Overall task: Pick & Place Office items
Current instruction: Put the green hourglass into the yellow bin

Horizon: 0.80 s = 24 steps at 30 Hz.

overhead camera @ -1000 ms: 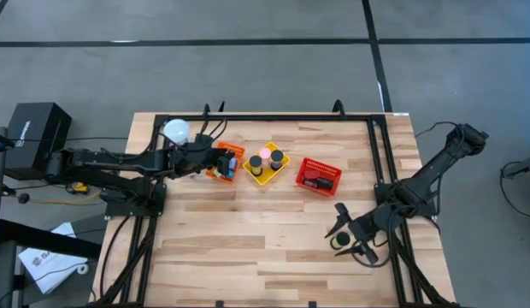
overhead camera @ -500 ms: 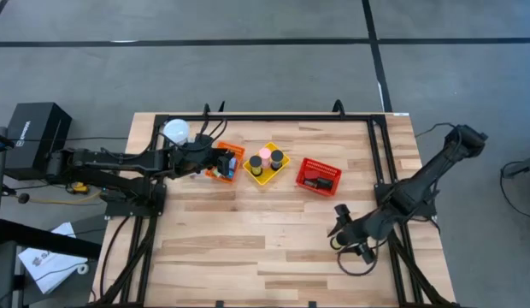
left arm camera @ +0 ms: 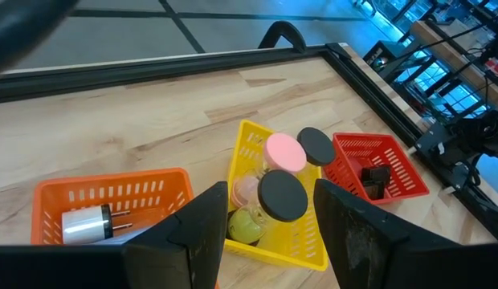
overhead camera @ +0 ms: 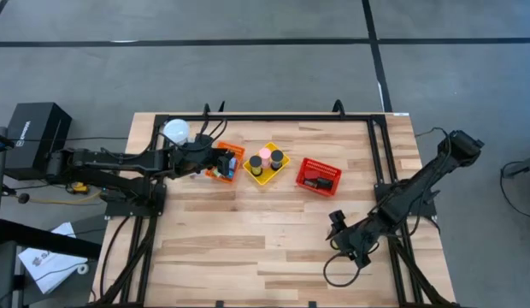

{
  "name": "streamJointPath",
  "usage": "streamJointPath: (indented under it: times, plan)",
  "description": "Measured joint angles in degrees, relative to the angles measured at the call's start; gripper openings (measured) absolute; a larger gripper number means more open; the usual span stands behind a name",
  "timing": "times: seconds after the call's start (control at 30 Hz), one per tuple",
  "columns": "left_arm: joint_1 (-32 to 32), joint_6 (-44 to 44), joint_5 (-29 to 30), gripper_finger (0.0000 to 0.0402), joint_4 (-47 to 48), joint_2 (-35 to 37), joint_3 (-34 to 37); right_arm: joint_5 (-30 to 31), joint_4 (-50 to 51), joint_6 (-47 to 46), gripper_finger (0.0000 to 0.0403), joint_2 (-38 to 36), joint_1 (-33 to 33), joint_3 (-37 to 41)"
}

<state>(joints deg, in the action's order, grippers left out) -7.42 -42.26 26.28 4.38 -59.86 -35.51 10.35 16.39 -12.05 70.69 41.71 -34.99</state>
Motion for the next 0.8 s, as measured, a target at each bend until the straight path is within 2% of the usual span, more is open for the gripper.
streamJointPath:
  times: [0.57, 0.8]
  plan:
    - [0.00, 0.00, 0.02, 0.0181, -0.24, 0.00, 0.00, -0.27, 7.05, -1.67, 0.0254, -1.08, -1.18, -0.10]
    - [0.00, 0.01, 0.02, 0.0181, -0.21, 0.00, 0.00, -4.26, 7.74, -5.10, 0.0252, -1.06, -2.11, -0.10]
